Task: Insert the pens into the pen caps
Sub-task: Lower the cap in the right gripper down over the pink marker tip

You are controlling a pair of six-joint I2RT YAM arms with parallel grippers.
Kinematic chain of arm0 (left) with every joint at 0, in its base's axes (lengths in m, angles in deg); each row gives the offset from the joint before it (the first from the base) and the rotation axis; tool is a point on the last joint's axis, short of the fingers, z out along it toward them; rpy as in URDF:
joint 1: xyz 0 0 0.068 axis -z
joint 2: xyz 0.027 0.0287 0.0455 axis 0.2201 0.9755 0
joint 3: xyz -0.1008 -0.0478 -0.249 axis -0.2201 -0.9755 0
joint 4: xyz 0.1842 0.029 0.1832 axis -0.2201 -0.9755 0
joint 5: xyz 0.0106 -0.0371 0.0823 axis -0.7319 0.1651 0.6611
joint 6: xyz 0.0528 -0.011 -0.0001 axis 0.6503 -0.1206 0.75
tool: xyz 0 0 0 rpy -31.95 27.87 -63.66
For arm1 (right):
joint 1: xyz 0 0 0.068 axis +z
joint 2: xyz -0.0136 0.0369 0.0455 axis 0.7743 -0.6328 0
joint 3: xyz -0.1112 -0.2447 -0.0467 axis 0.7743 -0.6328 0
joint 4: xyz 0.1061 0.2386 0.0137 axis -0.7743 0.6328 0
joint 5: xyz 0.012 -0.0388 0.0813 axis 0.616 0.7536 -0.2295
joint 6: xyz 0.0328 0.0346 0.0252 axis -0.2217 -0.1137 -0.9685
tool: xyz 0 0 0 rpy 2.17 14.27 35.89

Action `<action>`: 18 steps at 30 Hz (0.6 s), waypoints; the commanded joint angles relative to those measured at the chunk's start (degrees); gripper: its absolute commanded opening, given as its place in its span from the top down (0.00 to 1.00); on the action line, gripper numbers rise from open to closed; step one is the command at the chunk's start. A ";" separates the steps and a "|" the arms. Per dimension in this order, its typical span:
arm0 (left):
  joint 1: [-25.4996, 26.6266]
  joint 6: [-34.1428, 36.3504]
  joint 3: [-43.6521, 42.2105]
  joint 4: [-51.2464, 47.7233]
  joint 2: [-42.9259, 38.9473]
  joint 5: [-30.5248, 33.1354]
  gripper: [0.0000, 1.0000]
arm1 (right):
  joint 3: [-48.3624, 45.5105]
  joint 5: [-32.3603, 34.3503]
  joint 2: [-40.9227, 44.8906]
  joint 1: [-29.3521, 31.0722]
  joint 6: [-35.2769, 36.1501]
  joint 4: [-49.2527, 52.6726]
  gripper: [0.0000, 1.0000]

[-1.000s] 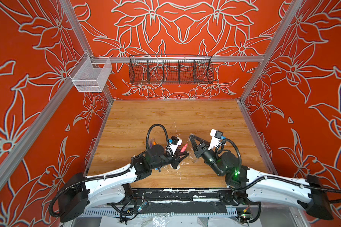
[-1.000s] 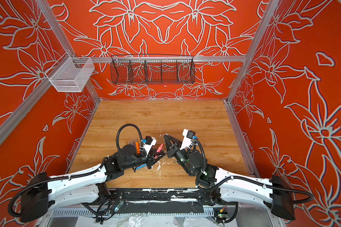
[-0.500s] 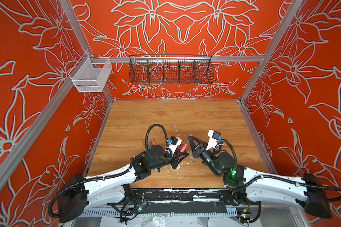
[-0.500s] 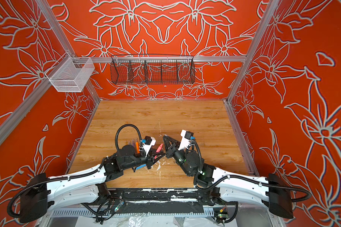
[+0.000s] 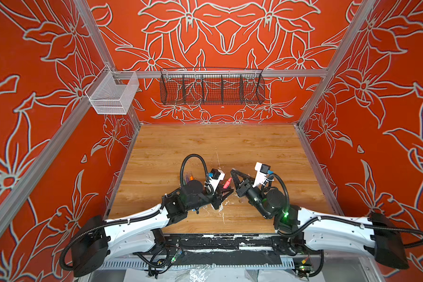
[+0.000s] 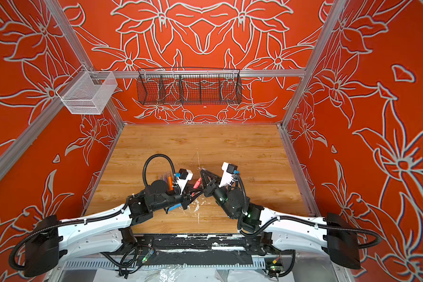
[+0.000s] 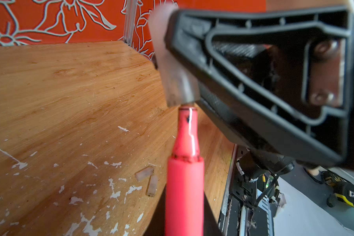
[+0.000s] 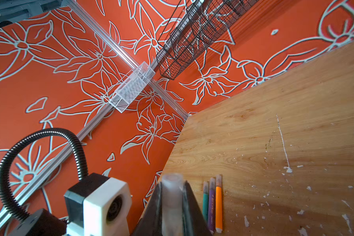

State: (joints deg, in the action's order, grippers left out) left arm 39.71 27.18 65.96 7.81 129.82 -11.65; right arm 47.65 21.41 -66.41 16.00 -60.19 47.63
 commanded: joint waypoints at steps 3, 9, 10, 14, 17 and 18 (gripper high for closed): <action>-0.30 -0.27 -0.65 2.15 -0.64 2.12 1.00 | -1.46 -1.23 -1.81 0.22 -2.17 -3.77 1.00; -0.60 -1.43 -0.86 2.89 -0.36 1.96 1.00 | -2.50 -1.55 -2.73 1.42 -3.20 -5.64 1.00; -0.73 -1.77 -1.08 3.32 -0.36 1.46 1.00 | -2.63 -1.49 -3.21 1.93 -3.23 -6.27 1.00; -1.75 -3.38 -2.15 5.91 -0.39 -1.23 1.00 | -3.81 -0.86 -5.96 4.80 -3.03 -10.95 1.00; -2.63 -3.93 -2.41 6.56 -0.58 -3.03 1.00 | -4.00 -0.32 -8.47 7.30 -1.09 -15.16 1.00; -2.88 -4.26 -2.65 6.95 -0.70 -3.45 1.00 | -3.74 -0.01 -9.26 8.08 -0.48 -15.80 1.00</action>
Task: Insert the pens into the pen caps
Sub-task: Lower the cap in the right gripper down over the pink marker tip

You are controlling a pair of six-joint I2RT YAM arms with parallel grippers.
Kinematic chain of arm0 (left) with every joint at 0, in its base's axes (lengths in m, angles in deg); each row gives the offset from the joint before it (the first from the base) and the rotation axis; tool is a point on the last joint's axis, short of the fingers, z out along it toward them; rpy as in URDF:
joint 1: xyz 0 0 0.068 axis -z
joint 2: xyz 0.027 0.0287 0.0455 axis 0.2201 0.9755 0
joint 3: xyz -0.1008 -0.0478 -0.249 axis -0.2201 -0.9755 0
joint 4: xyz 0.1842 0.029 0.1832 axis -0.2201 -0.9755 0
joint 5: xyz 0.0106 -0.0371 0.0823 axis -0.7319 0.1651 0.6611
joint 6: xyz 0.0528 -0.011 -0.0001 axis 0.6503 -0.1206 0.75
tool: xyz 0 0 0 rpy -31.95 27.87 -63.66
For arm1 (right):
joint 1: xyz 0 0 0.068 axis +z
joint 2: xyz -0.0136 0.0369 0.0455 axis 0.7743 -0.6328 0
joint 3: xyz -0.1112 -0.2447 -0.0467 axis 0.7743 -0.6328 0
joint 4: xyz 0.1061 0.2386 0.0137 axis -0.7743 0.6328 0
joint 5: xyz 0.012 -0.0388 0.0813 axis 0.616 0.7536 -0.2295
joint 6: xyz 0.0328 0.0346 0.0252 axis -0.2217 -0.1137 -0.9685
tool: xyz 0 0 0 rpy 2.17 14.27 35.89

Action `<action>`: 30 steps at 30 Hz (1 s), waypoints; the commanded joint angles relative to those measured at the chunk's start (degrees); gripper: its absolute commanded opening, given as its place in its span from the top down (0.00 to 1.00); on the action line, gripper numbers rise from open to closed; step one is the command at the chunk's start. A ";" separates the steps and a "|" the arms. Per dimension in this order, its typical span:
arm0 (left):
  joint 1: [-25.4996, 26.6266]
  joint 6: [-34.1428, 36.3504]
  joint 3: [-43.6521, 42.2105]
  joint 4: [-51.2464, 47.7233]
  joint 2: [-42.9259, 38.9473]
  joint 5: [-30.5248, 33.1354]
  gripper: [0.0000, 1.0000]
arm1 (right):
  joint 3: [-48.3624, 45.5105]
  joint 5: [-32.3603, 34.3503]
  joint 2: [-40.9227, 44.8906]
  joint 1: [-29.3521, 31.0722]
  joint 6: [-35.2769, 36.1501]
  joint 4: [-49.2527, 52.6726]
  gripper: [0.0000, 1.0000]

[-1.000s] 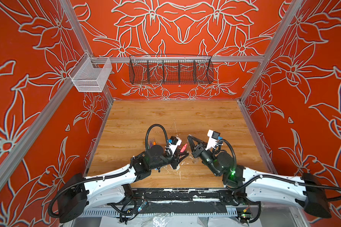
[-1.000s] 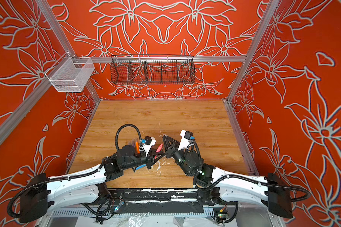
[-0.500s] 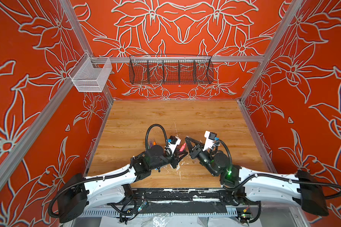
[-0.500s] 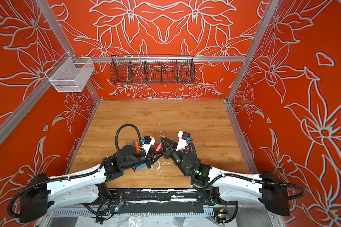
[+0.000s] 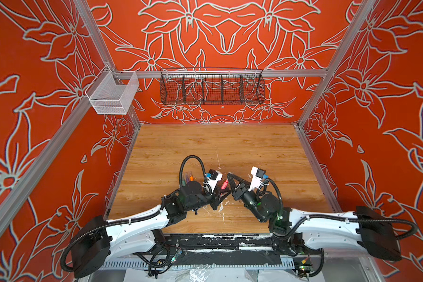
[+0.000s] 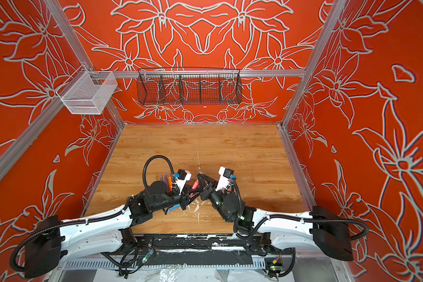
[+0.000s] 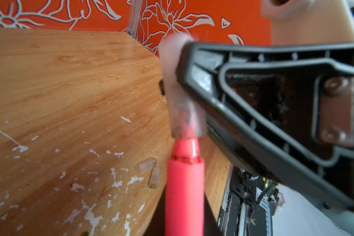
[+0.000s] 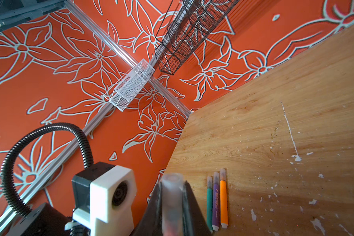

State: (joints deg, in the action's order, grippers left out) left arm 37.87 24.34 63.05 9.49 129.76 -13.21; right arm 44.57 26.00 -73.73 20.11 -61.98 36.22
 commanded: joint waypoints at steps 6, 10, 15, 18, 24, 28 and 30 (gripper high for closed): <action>-3.22 -4.10 -1.42 7.39 -2.14 -3.46 1.00 | 1.40 -1.59 -5.32 8.51 4.58 -5.08 1.00; -4.94 -5.76 -2.01 8.22 -2.16 -4.77 1.00 | 1.35 -0.03 -6.69 9.92 5.08 -5.92 1.00; -5.41 -6.19 -2.10 8.72 -2.15 -5.73 1.00 | 1.52 -0.31 -7.82 11.55 7.20 -7.54 1.00; -5.52 -5.94 -2.12 8.67 -2.14 -5.82 1.00 | 1.55 -0.86 -7.39 12.04 8.10 -7.54 1.00; -5.43 -3.14 -1.70 7.11 -2.14 -6.17 1.00 | 1.18 3.47 3.13 11.65 11.75 3.10 0.58; -5.41 -2.05 -1.31 6.78 -2.15 -7.07 1.00 | 4.35 5.87 15.30 9.51 9.73 22.97 0.46; -5.41 -1.74 -1.24 6.80 -2.14 -7.19 1.00 | 4.10 4.14 18.81 8.42 10.75 24.57 0.43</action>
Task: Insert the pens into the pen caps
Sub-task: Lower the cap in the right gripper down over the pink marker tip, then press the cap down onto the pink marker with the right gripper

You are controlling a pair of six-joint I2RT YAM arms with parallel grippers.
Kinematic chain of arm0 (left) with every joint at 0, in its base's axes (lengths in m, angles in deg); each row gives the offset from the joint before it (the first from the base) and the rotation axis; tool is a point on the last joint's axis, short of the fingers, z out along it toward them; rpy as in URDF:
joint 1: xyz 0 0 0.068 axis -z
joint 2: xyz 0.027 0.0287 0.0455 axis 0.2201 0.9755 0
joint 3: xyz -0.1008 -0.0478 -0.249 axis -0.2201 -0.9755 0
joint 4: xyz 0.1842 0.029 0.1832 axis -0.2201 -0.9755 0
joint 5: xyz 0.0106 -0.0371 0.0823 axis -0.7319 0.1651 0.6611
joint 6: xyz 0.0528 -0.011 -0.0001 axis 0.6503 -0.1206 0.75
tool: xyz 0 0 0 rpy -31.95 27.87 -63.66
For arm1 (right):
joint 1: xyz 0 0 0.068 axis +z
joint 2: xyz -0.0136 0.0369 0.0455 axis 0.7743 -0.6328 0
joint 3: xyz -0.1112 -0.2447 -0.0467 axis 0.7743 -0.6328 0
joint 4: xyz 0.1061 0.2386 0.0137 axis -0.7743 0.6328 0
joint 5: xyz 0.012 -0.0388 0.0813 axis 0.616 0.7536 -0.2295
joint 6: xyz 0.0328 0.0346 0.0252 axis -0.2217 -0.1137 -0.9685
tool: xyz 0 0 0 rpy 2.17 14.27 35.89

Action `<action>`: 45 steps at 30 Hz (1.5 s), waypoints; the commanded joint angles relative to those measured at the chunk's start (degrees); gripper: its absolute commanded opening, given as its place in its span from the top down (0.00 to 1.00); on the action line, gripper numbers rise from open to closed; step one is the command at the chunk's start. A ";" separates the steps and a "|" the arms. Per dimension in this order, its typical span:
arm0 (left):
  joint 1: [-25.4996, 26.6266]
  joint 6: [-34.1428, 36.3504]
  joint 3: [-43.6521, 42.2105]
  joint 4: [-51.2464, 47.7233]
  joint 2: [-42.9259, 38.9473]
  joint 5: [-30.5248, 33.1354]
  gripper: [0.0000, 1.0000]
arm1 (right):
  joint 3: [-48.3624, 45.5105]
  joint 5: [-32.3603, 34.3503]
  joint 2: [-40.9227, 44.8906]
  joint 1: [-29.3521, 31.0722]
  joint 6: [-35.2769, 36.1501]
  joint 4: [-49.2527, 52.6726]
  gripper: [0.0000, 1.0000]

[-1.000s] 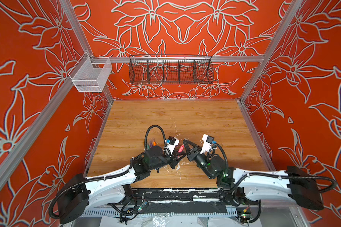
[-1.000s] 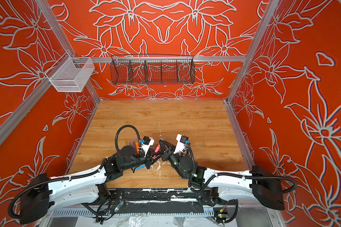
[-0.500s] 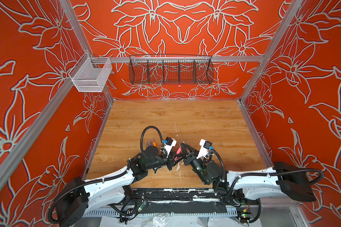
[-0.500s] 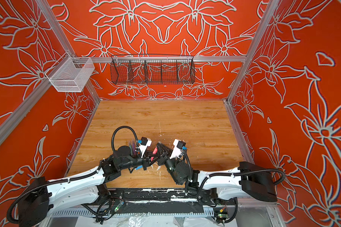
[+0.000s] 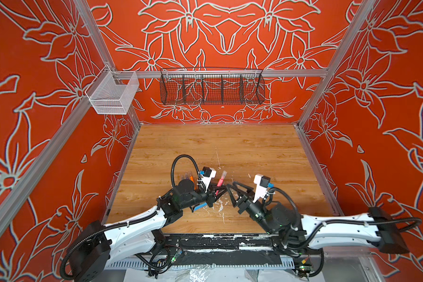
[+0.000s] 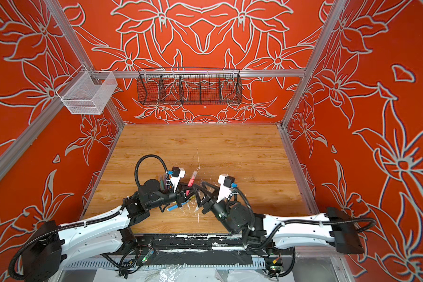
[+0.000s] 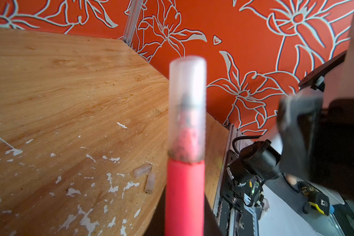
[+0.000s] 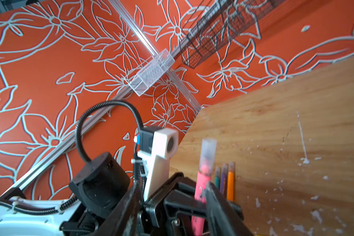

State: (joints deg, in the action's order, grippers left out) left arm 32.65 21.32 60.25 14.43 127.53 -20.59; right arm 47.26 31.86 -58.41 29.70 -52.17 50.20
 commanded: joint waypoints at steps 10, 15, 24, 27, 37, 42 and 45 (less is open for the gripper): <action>0.34 2.83 2.67 0.06 0.09 -2.21 1.00 | 14.68 -14.00 -1.74 -11.49 -4.71 29.23 0.46; 0.60 3.10 2.66 -0.28 0.05 -2.01 1.00 | 19.96 -18.88 -7.88 -14.33 -5.36 32.54 0.50; 0.78 3.37 2.55 -0.16 -1.87 -1.72 1.00 | 23.02 -20.10 -12.04 -16.48 -5.65 33.89 0.52; 0.87 3.34 2.55 -0.31 -2.01 -1.68 1.00 | 23.45 -21.23 -12.83 -17.74 -6.08 33.86 0.55; 0.95 3.43 2.63 -0.24 -1.75 -1.76 1.00 | 25.45 -22.84 -15.65 -18.48 -6.00 33.45 0.70; 0.96 3.59 2.63 -0.25 -1.75 -1.54 1.00 | 25.62 -23.46 -16.32 -18.58 -6.35 32.98 0.82; 0.95 3.51 2.68 -0.28 -1.73 -1.45 1.00 | 25.19 -24.58 -16.94 -18.58 -7.21 32.57 0.93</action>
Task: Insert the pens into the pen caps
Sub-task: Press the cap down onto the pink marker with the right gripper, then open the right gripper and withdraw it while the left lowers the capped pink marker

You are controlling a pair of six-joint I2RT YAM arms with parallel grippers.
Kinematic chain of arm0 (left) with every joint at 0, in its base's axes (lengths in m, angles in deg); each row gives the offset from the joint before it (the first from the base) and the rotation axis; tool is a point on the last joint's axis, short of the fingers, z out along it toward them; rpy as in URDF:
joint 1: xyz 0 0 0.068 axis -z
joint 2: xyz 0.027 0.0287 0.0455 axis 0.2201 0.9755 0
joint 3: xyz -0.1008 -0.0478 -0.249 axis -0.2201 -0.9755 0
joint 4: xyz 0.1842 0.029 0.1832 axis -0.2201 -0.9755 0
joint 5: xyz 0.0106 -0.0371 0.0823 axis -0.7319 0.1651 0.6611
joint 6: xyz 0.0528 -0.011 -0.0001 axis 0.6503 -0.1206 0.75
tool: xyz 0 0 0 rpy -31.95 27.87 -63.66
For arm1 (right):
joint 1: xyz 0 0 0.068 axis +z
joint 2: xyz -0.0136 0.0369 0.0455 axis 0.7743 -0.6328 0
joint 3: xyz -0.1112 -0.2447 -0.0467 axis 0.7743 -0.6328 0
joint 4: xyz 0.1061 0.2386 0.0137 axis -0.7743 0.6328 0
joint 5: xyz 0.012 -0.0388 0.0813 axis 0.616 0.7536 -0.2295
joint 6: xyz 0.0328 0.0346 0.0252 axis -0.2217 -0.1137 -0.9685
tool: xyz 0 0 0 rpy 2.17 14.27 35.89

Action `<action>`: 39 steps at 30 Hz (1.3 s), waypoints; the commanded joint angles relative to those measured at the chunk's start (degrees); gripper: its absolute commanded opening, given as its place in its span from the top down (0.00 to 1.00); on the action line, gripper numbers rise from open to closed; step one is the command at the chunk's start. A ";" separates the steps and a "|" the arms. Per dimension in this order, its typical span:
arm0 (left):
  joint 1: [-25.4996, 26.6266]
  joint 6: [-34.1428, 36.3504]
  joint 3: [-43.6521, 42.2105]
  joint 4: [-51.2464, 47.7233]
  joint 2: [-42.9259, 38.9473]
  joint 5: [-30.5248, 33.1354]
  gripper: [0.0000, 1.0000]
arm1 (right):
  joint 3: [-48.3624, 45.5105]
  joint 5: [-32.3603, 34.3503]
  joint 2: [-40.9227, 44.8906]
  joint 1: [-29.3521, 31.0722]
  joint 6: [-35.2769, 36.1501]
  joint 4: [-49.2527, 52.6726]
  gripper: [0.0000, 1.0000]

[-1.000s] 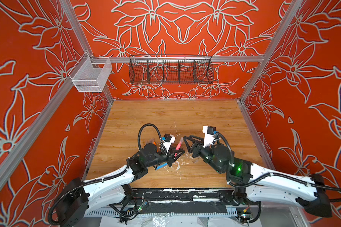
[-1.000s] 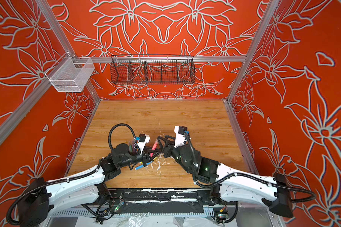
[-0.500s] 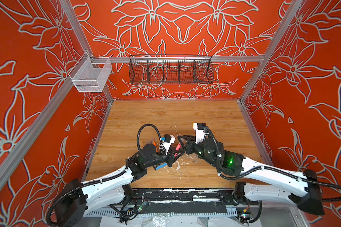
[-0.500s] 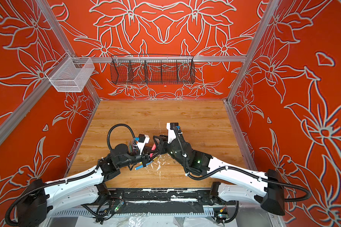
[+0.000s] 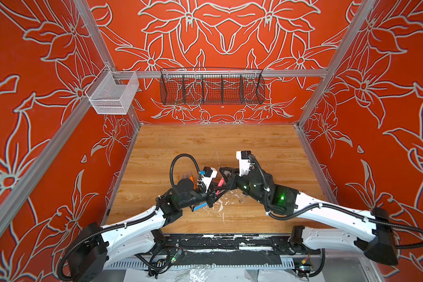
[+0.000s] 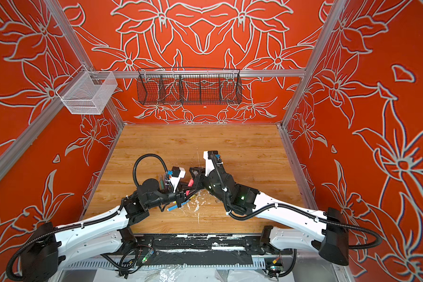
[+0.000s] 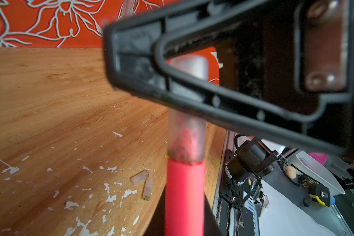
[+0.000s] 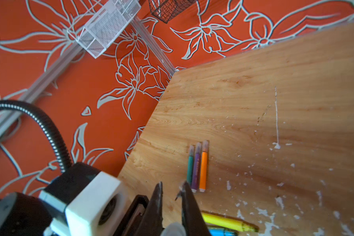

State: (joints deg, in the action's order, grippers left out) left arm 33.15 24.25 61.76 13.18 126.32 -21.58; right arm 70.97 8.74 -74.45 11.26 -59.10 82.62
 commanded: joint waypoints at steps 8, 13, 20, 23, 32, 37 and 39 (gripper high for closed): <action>0.05 -2.04 0.77 0.81 -1.08 2.82 1.00 | -3.64 -1.19 -2.57 4.01 -2.51 -4.42 1.00; -4.29 -10.76 0.45 5.58 -1.12 1.04 1.00 | -8.56 -1.19 -4.30 7.89 -3.65 -12.67 1.00; -10.80 -19.17 2.93 11.20 0.10 -2.19 1.00 | -9.05 -2.68 -8.51 11.32 -4.56 -17.68 1.00; -12.14 -17.69 5.48 9.15 -1.05 0.95 1.00 | -9.17 -3.64 -9.88 12.24 -4.76 -19.97 1.00; -13.26 -5.74 15.49 0.07 -1.99 10.76 1.00 | -9.81 -4.25 -11.32 15.22 -4.79 -24.23 1.00; -13.26 0.44 18.72 -3.88 -2.04 17.95 1.00 | -9.94 -4.20 -11.04 16.78 -4.09 -24.60 1.00; -13.35 1.97 19.29 -4.48 -1.89 19.33 1.00 | -10.09 -5.66 -11.22 17.27 -3.34 -26.17 1.00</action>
State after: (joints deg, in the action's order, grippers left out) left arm 23.73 25.54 74.31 -5.31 124.07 -27.22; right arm 64.37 24.04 -83.15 17.42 -62.18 45.77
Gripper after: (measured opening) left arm 0.152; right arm 0.166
